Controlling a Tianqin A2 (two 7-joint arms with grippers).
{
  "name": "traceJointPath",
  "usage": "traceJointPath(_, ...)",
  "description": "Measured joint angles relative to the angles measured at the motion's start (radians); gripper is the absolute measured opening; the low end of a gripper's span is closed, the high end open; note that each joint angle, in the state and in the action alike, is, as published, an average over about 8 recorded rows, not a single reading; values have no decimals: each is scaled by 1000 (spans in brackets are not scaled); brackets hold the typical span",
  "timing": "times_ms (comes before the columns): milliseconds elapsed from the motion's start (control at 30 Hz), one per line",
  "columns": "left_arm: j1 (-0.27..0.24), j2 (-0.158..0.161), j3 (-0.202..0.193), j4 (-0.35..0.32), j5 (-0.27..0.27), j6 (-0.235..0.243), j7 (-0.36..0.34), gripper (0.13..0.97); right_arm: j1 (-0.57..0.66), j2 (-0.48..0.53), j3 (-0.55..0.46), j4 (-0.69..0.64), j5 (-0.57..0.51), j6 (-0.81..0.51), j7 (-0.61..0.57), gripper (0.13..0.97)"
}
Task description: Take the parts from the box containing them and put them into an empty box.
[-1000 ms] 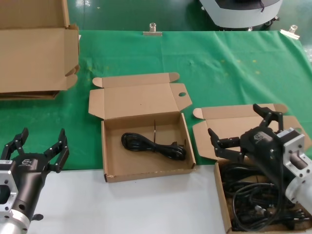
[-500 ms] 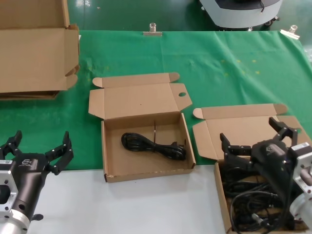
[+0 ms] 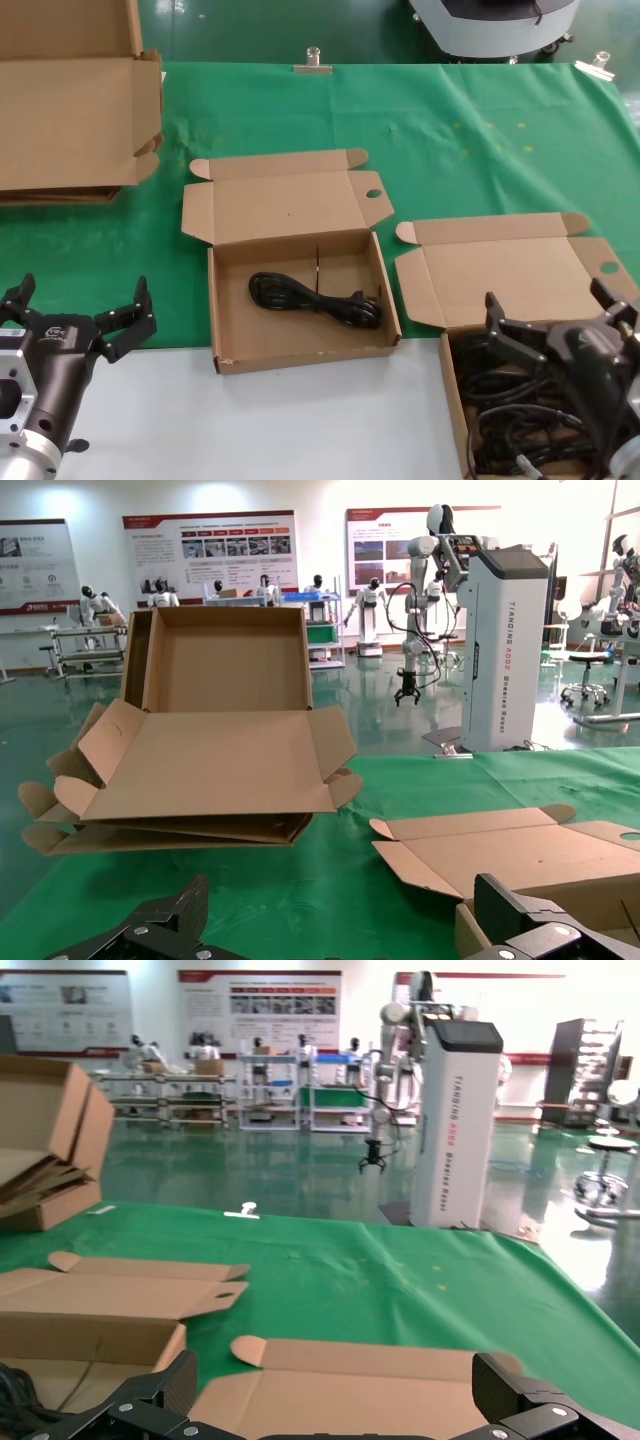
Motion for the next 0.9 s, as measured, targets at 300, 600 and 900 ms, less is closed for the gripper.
traceJointPath(300,0,0,0,0,0,0,0,948,-16,-7,7,7,11,15,-3,965)
traceJointPath(600,0,0,0,0,0,0,0,966,-16,-7,7,7,11,15,-3,965)
traceJointPath(900,0,0,0,0,0,0,0,966,-16,-7,7,7,11,15,-3,965)
